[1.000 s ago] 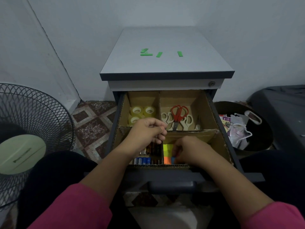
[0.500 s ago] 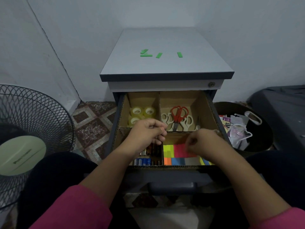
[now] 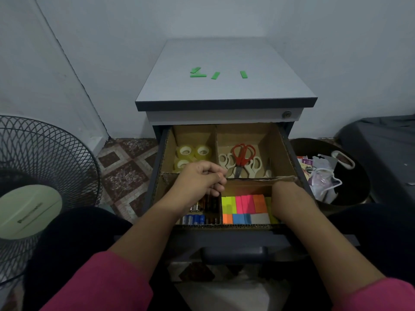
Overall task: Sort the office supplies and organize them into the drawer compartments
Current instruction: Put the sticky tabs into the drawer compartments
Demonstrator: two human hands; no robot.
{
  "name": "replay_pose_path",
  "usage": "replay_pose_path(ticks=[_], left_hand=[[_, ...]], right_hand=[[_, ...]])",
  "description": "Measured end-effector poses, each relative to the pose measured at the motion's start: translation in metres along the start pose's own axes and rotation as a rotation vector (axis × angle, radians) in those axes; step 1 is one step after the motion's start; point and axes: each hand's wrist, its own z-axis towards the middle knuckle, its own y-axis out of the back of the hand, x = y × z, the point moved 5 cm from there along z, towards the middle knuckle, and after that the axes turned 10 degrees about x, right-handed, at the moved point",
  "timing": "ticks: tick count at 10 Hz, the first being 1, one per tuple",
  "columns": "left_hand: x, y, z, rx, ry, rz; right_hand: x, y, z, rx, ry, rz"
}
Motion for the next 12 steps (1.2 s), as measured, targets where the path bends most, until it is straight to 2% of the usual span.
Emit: replay_pose_path(ticks=[2, 3, 4, 5, 8, 11, 12], left_hand=[[0.0, 0.0, 0.0, -0.003, 0.004, -0.001], [0.0, 0.0, 0.0, -0.004, 0.002, -0.001], [-0.001, -0.001, 0.001, 0.001, 0.0, 0.002], [0.0, -0.001, 0.001, -0.003, -0.003, 0.01], [0.0, 0.0, 0.001, -0.004, 0.004, 0.012], [-0.003, 0.0, 0.0, -0.005, 0.001, 0.011], [-0.009, -0.005, -0.003, 0.011, -0.071, 0.202]], right_hand=[[0.001, 0.005, -0.009, -0.051, 0.012, -0.048], [0.001, 0.016, -0.008, -0.01, 0.047, 0.023], [0.009, 0.01, -0.009, 0.186, 0.156, 0.449], [0.022, -0.002, -0.009, 0.278, 0.24, 0.687], [0.03, -0.011, 0.0, 0.214, 0.264, 0.39], [0.029, -0.009, 0.001, 0.184, 0.345, 0.247], [0.03, -0.011, 0.001, 0.209, 0.39, 0.232]])
